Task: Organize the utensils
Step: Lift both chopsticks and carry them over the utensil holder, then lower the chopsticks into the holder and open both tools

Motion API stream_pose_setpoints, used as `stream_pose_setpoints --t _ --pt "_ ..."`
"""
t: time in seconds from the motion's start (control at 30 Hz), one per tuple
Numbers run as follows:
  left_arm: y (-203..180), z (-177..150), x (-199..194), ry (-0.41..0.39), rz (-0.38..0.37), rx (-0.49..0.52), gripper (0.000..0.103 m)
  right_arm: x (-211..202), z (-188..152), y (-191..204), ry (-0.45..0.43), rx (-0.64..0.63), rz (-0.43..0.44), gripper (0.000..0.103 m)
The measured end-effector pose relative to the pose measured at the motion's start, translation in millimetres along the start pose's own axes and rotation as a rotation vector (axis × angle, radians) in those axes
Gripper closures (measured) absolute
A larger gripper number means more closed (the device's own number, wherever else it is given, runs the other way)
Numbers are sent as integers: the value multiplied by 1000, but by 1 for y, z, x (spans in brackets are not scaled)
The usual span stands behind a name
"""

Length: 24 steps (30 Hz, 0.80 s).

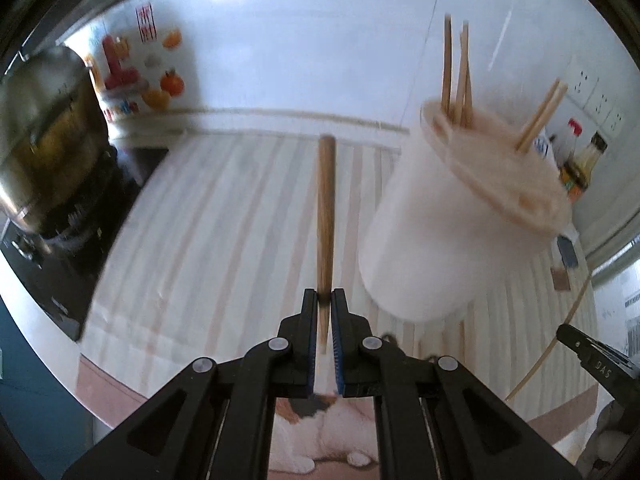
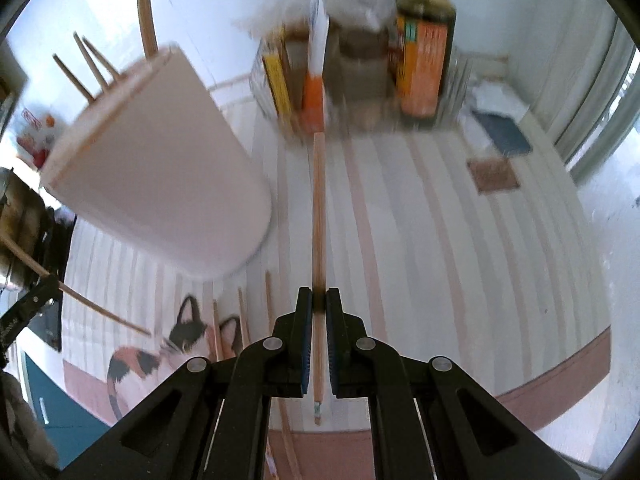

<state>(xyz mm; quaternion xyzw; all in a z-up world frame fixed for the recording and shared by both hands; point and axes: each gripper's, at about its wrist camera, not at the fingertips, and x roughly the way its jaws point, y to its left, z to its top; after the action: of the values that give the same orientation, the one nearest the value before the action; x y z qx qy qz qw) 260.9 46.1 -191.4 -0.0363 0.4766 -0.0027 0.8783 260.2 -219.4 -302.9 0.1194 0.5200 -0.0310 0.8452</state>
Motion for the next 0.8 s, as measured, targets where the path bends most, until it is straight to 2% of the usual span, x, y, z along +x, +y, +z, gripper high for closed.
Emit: stream_pose_setpoints --t 0.27,0.4,0.57,0.8 --pt "8 30 -44 -103 -38 -38 99 -35 34 -6 -109 59 38 96" --pt "12 51 -75 -151 -106 -92 99 -64 52 -2 -142 96 80 96" --pt "19 79 -115 -229 -141 -132 99 -99 79 4 -162 157 198 96" --pt "26 103 -159 -310 -183 -154 99 -149 109 25 -254 147 299 96"
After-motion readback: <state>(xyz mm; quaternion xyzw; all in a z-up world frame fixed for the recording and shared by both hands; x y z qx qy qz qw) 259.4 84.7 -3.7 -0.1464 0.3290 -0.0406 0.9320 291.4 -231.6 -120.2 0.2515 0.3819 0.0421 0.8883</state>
